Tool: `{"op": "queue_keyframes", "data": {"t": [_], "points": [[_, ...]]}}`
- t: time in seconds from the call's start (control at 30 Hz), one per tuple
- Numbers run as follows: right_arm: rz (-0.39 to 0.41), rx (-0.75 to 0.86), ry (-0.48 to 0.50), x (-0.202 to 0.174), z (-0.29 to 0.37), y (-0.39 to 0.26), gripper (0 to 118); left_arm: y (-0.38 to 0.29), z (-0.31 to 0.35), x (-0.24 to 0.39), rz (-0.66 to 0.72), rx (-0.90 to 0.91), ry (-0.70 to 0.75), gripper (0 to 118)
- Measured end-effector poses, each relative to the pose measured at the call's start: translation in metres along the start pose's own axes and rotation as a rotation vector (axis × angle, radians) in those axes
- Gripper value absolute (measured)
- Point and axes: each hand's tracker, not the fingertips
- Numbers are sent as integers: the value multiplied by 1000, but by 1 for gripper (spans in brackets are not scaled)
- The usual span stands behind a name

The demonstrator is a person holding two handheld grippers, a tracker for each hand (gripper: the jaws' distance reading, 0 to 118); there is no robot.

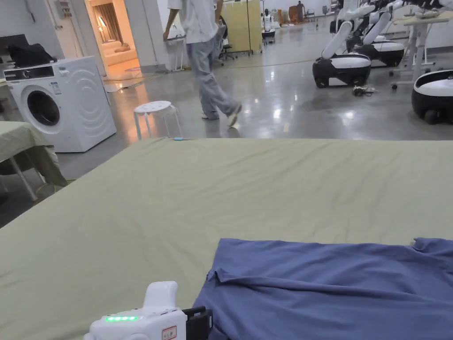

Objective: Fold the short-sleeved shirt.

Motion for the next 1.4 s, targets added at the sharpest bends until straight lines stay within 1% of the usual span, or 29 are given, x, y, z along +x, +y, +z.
{"op": "queue_keyframes", "data": {"t": [0.07,0.1,0.13,0.2,0.23,0.33,0.4,0.43,0.47,0.5,0.53,0.57,0.6,0.67,0.7,0.73,0.77,0.8,0.83,0.87,0.9,0.93,0.97,1.03,1.07,1.1,1.13,1.2,1.4], "points": [[-15,-14,-13,5,0,-4,0,-1,-17,2,5,-63,-20,58],[-23,-26,-20,7,-1,-5,0,-4,-20,-2,-33,-59,18,55],[-30,-33,-24,10,-2,-6,0,0,-15,0,-52,-46,5,47],[-51,-46,-28,13,-5,-8,0,8,-10,8,-104,-67,47,9],[-69,-53,-25,15,-9,-8,0,7,-11,8,-171,-67,76,5],[-103,-67,-25,25,-29,-3,2,0,-19,24,-281,-79,146,4],[-122,-94,-51,36,-54,6,9,-4,-26,28,-295,-88,157,4],[-142,-142,-39,45,-70,11,33,-2,-27,26,-292,-93,155,4],[-173,-157,-31,57,-87,11,80,0,-28,25,-295,-100,153,4],[-213,-183,-35,66,-107,13,103,-1,-24,28,-304,-105,151,4],[-244,-200,-46,74,-122,15,109,0,-24,28,-309,-109,149,4],[-277,-223,-69,82,-140,17,105,0,-24,28,-311,-110,150,4],[-270,-273,-112,95,-163,13,105,0,-24,28,-315,-110,150,4],[-218,-354,-225,103,-197,4,104,-2,-27,27,-328,-107,157,4],[-198,-417,-244,106,-211,-4,95,-3,-27,27,-330,-104,162,4],[-229,-489,-202,107,-220,-11,65,-4,-27,28,-332,-99,167,4],[-203,-506,-239,104,-221,-17,60,-7,-26,32,-335,-92,171,4],[-167,-405,-221,97,-206,-9,52,-9,-25,32,-336,-86,173,4],[-152,-422,-212,93,-201,-4,27,-10,-25,31,-336,-77,174,4],[-134,-426,-161,91,-199,-4,7,-10,-25,31,-337,-74,171,4],[-106,-426,-197,87,-199,-5,7,-9,-24,29,-337,-74,162,4],[-72,-421,-201,88,-199,-5,7,-5,-22,24,-328,-84,132,3],[-93,-426,-199,88,-196,-2,7,1,-16,16,-275,-82,85,2],[-108,-354,-216,82,-174,8,7,11,0,-6,-150,-35,11,1],[-95,-345,-222,80,-164,13,7,15,13,-14,-95,-3,-20,1],[-54,-358,-249,77,-158,18,7,17,23,-17,-80,34,-34,1],[-34,-336,-274,76,-150,19,7,19,29,-16,-112,26,-7,1],[-49,-327,-253,76,-135,20,7,20,59,6,-253,78,51,1],[-46,-336,-259,50,-68,-9,7,-12,94,-23,-235,54,19,1]]}}
